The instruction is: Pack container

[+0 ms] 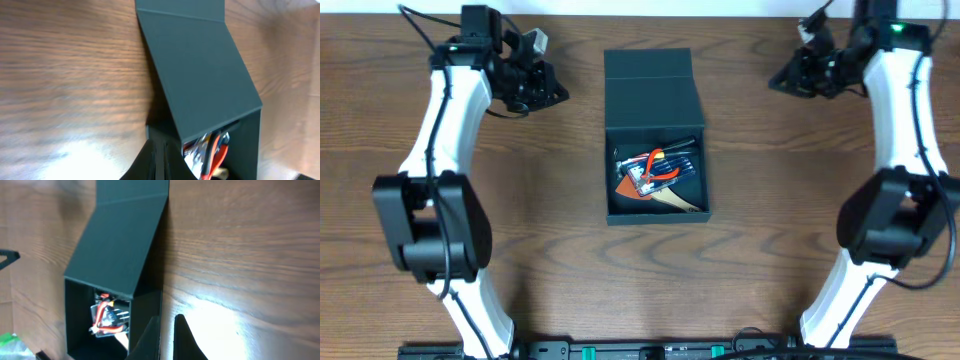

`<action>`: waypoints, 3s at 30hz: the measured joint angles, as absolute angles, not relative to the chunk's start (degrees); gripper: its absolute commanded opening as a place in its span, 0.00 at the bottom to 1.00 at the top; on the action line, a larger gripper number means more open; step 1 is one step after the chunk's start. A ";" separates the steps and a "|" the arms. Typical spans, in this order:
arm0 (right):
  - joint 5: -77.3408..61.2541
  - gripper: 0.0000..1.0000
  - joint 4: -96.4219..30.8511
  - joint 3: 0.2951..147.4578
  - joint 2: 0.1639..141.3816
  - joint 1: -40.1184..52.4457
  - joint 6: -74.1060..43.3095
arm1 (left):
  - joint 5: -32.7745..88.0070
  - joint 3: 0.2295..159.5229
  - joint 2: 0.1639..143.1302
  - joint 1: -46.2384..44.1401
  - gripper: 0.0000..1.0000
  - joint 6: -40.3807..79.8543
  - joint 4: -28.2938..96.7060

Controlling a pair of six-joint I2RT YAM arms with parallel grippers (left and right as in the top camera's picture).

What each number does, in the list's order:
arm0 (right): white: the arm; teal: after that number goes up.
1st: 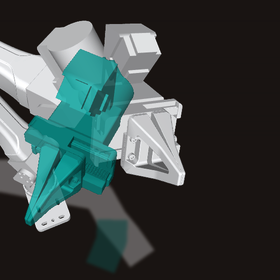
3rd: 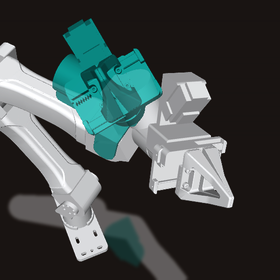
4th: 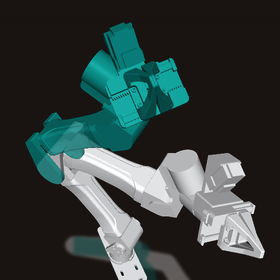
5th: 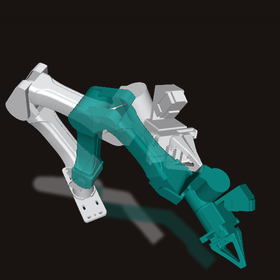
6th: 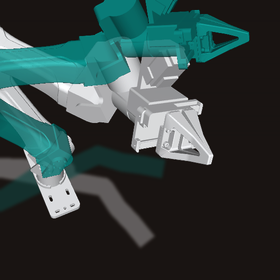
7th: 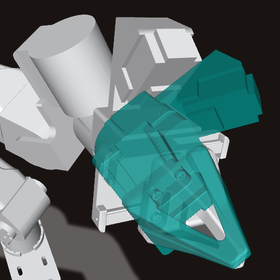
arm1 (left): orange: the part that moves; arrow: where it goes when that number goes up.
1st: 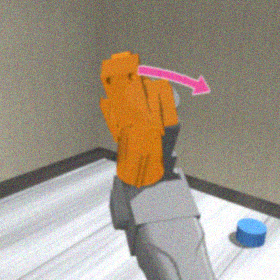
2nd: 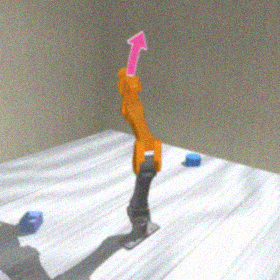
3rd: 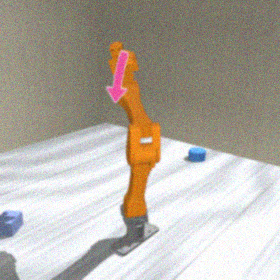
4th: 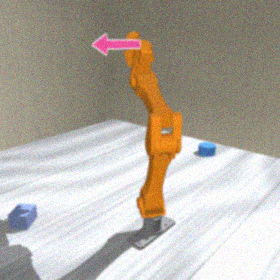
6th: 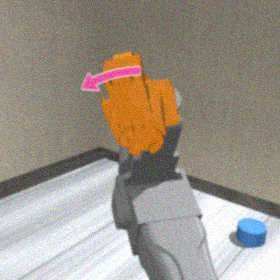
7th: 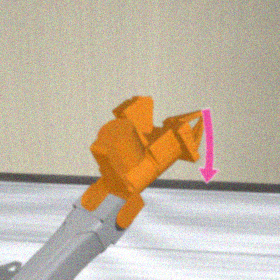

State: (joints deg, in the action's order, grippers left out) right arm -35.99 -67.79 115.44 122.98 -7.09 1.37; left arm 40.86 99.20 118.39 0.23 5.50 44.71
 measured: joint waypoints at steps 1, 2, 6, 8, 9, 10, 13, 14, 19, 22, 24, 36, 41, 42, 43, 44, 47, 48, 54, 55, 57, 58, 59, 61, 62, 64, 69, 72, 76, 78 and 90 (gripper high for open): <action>-35.99 0.01 -67.46 115.42 124.05 -6.52 1.21 | 41.95 99.20 119.48 0.21 0.06 6.11 43.66; -35.97 0.01 -67.13 115.42 125.08 -5.98 1.06 | 43.46 99.20 121.19 0.21 0.06 6.76 42.15; -36.03 0.01 -65.41 115.42 127.70 -4.29 0.82 | 47.72 99.20 125.97 0.21 0.06 8.88 38.04; -36.29 0.01 -64.40 115.42 128.64 -3.68 0.64 | 49.23 99.20 128.16 0.21 0.06 9.39 36.12; -36.58 0.01 -64.01 115.42 128.99 -3.51 0.60 | 49.65 99.20 128.73 0.21 0.05 9.50 35.51; -37.01 0.01 -63.55 115.42 129.47 -3.36 0.58 | 50.30 99.20 129.62 0.21 0.06 9.67 34.44; -37.82 0.01 -62.85 115.42 131.15 -3.05 0.19 | 51.35 99.20 131.35 0.21 0.06 10.46 32.56; -37.98 0.01 -62.52 115.42 132.00 -2.96 0.08 | 51.75 99.20 131.94 0.21 0.06 10.63 31.88; -38.30 0.01 -60.73 115.42 135.41 -2.61 -0.47 | 52.47 99.20 134.45 0.21 0.06 11.00 29.28; -38.72 0.01 -59.81 115.42 136.49 -2.31 -0.73 | 52.58 99.20 135.70 0.21 0.06 11.86 27.75; -38.96 0.01 -59.13 115.39 136.73 -1.93 -1.10 | 52.58 99.20 136.33 0.21 0.06 12.47 26.70; -40.47 0.01 -55.02 115.37 141.53 0.99 -4.69 | 52.60 99.20 137.45 -0.23 0.06 13.76 23.40; -41.67 0.01 -53.54 115.37 141.71 1.21 -5.93 | 52.60 99.20 139.02 -1.48 0.06 15.05 21.32; -41.87 0.01 -53.23 115.37 141.73 1.21 -6.17 | 53.08 99.20 139.26 -1.78 0.06 15.27 20.86; -42.04 0.01 -52.99 115.37 141.73 1.26 -6.42 | 53.43 99.20 139.37 -2.09 0.06 15.42 20.56; -42.15 0.01 -52.80 115.37 141.75 1.32 -6.63 | 53.47 99.20 139.39 -2.39 0.06 15.55 20.45; -42.65 0.01 -52.53 115.37 141.80 1.67 -7.09 | 53.67 99.20 139.41 -3.09 0.06 16.12 20.38; -42.72 0.02 -52.53 115.37 141.80 1.78 -7.18 | 53.67 99.20 139.41 -3.25 0.06 16.29 20.36; -44.45 0.02 -51.44 115.37 141.95 2.66 -7.27 | 53.67 99.20 139.41 -3.44 0.06 16.53 20.34; -44.60 0.02 -51.29 115.37 141.95 2.81 -7.27 | 53.67 99.20 139.41 -3.44 0.06 16.53 20.34; -45.04 0.02 -50.96 115.37 142.04 2.92 -7.27 | 53.67 99.20 139.41 -3.44 0.06 16.53 20.34; -45.19 0.02 -50.87 115.37 142.08 2.92 -7.27 | 53.67 99.20 139.41 -3.44 0.06 16.53 20.34; -45.43 0.02 -50.72 115.37 142.12 2.92 -7.27 | 53.67 99.20 139.41 -3.44 0.06 16.53 20.34; -45.50 0.02 -50.61 115.37 142.12 2.92 -7.27 | 53.71 99.20 139.41 -3.44 0.06 16.53 20.34; -45.54 0.02 -50.54 115.37 142.12 2.92 -7.27 | 53.82 99.20 139.41 -3.44 0.06 16.53 20.32; -45.80 0.02 -50.37 115.37 142.12 2.92 -7.25 | 53.91 99.20 139.41 -3.44 0.06 16.53 20.34; -48.45 0.04 -48.58 115.37 142.12 2.92 -7.11 | 54.04 99.46 139.41 -3.44 0.06 16.53 20.47; -49.58 0.03 -48.14 115.37 142.12 2.92 -7.03 | 54.06 100.79 139.41 -3.44 0.06 16.56 20.95; -50.65 0.04 -48.10 115.37 142.12 2.92 -7.03 | 54.04 103.46 139.41 -3.33 0.06 16.56 22.15; -50.94 0.04 -48.10 115.37 142.12 2.92 -7.01 | 54.04 104.68 139.41 -3.31 0.06 16.56 22.31; -54.28 0.03 -45.30 115.37 142.12 2.92 -6.55 | 54.06 107.09 139.41 -3.31 0.06 16.56 23.86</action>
State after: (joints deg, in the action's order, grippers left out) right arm -54.28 -45.30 115.37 142.12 2.92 -6.55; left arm 54.06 107.09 139.41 -3.31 16.56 23.86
